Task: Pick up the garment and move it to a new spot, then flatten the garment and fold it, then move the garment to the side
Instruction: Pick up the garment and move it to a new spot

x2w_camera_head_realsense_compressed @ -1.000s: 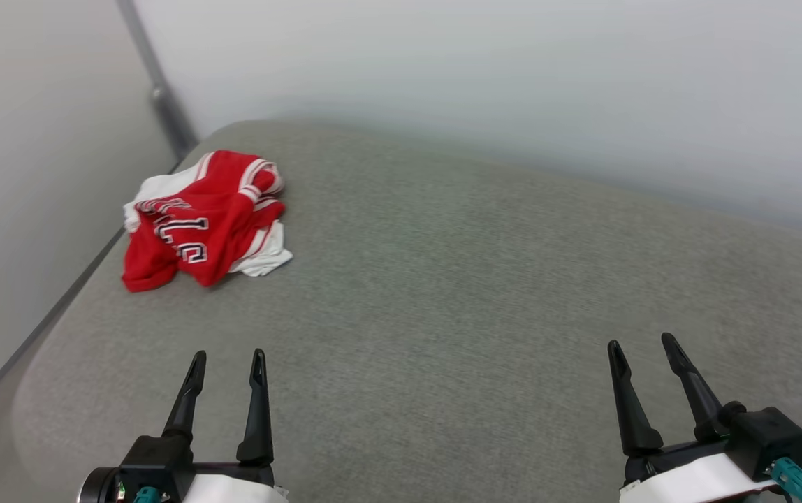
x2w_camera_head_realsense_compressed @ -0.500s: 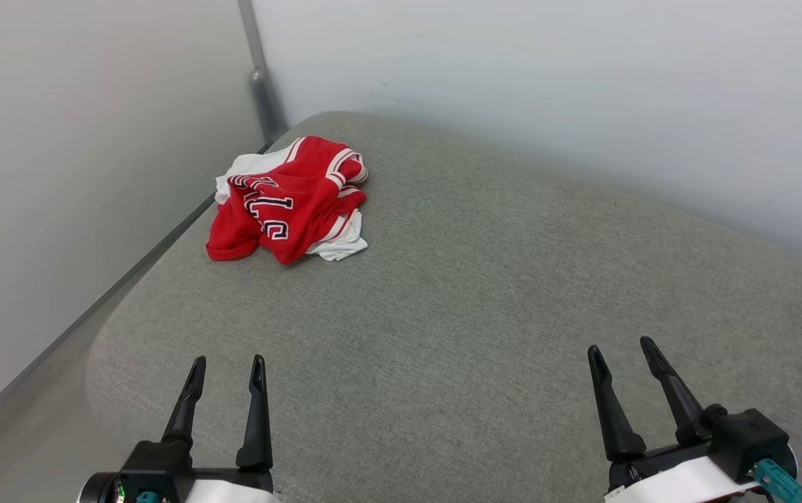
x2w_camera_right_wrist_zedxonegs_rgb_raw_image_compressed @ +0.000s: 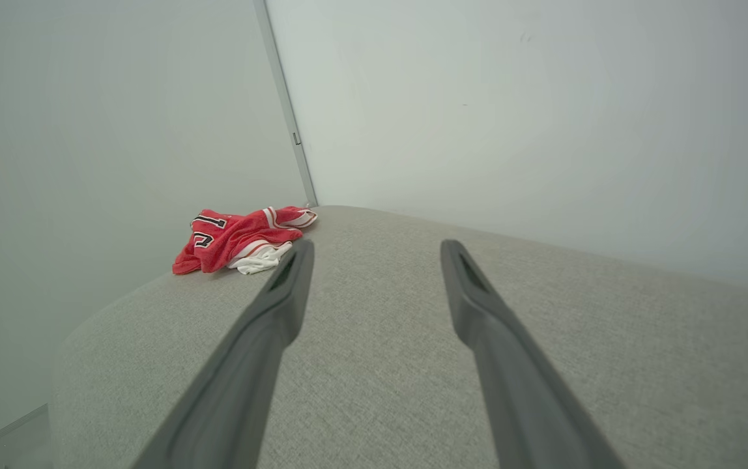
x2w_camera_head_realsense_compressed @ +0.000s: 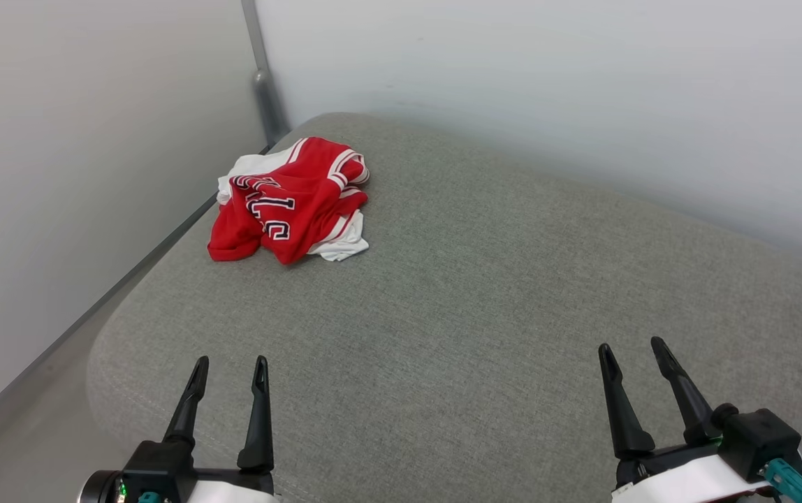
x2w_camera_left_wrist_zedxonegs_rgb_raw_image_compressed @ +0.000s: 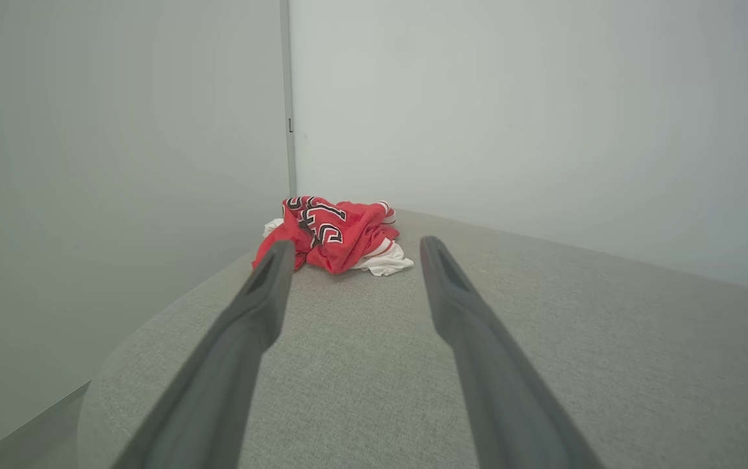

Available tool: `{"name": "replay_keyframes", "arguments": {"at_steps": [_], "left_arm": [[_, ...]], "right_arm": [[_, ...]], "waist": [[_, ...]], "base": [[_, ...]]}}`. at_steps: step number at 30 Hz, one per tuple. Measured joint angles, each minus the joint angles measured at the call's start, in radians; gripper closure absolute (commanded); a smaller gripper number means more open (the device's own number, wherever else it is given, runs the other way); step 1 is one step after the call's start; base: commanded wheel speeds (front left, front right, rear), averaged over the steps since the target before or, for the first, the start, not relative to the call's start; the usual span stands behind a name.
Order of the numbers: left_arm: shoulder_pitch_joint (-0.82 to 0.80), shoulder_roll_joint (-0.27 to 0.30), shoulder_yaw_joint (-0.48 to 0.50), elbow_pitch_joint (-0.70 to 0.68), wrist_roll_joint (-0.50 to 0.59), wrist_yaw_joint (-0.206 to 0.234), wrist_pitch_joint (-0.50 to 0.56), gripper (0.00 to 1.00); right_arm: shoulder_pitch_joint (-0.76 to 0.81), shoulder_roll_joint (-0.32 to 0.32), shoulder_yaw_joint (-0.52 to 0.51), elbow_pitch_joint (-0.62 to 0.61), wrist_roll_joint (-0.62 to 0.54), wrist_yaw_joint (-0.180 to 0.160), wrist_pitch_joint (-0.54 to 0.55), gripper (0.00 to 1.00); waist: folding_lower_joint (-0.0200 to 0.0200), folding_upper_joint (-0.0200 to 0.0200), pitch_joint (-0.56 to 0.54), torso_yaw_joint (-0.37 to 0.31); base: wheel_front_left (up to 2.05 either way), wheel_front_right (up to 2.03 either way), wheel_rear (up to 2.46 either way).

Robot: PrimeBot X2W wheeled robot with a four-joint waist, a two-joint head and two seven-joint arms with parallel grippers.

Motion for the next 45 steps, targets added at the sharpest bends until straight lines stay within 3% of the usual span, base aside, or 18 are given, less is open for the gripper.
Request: {"name": "replay_keyframes", "arguments": {"at_steps": [5,11,15,18,21,25,27,32,38,45], "left_arm": [[-0.008,0.000,-0.002,0.009,-0.026,-0.007,0.000,0.00],[-0.082,0.002,-0.002,0.084,-0.019,-0.058,0.000,0.00],[-0.196,0.063,-0.020,0.142,-0.020,-0.091,0.000,0.00],[-0.314,0.149,-0.020,0.200,-0.057,-0.099,0.006,0.00],[-0.442,0.262,-0.068,0.251,-0.124,-0.102,0.116,0.00],[-0.624,0.489,-0.187,0.289,-0.252,-0.104,0.294,0.00],[-0.702,0.584,-0.239,0.293,-0.346,-0.104,0.383,0.00],[-0.868,0.745,-0.319,0.361,-0.632,-0.104,0.621,0.00],[-0.952,0.831,-0.329,0.472,-0.882,-0.104,0.910,0.00],[-0.988,0.854,-0.335,0.548,-0.965,-0.104,1.031,0.00]], "right_arm": [[-0.003,0.000,-0.007,-0.017,-0.008,0.000,0.000,0.00],[-0.039,0.000,-0.005,-0.043,-0.053,0.000,0.000,0.00],[-0.070,0.001,0.000,-0.067,-0.092,0.000,0.000,0.00],[-0.099,0.001,-0.017,-0.077,-0.122,0.000,0.000,0.00],[-0.114,0.000,-0.023,-0.080,-0.142,0.000,0.000,0.00],[-0.133,0.001,-0.002,-0.087,-0.178,0.000,0.000,0.00],[-0.143,0.001,0.010,-0.090,-0.184,0.000,0.000,0.00],[-0.170,0.001,0.019,-0.104,-0.192,0.000,0.000,0.00],[-0.178,0.001,0.020,-0.118,-0.191,0.000,0.000,0.00],[-0.179,0.001,0.019,-0.143,-0.193,0.000,-0.002,0.00]], "waist": [[0.0000,0.0000,0.023,-0.006],[0.0000,0.0000,0.093,-0.025],[0.0000,0.0000,0.165,-0.047],[0.0001,0.0000,0.226,-0.070],[0.0001,0.0000,0.289,-0.097],[0.0002,0.0000,0.365,-0.138],[0.0002,0.0000,0.396,-0.163],[0.0002,0.0000,0.464,-0.232],[0.0002,0.0000,0.530,-0.313],[0.0002,0.0000,0.603,-0.375]], "base": [[0.00,0.00,0.00],[0.00,0.00,0.00],[0.00,0.00,0.00],[0.00,0.00,0.00],[0.00,0.00,0.00],[0.00,0.00,0.00],[0.00,0.00,0.00],[0.00,0.00,0.00],[0.00,0.00,0.00],[0.00,0.00,0.00]]}}
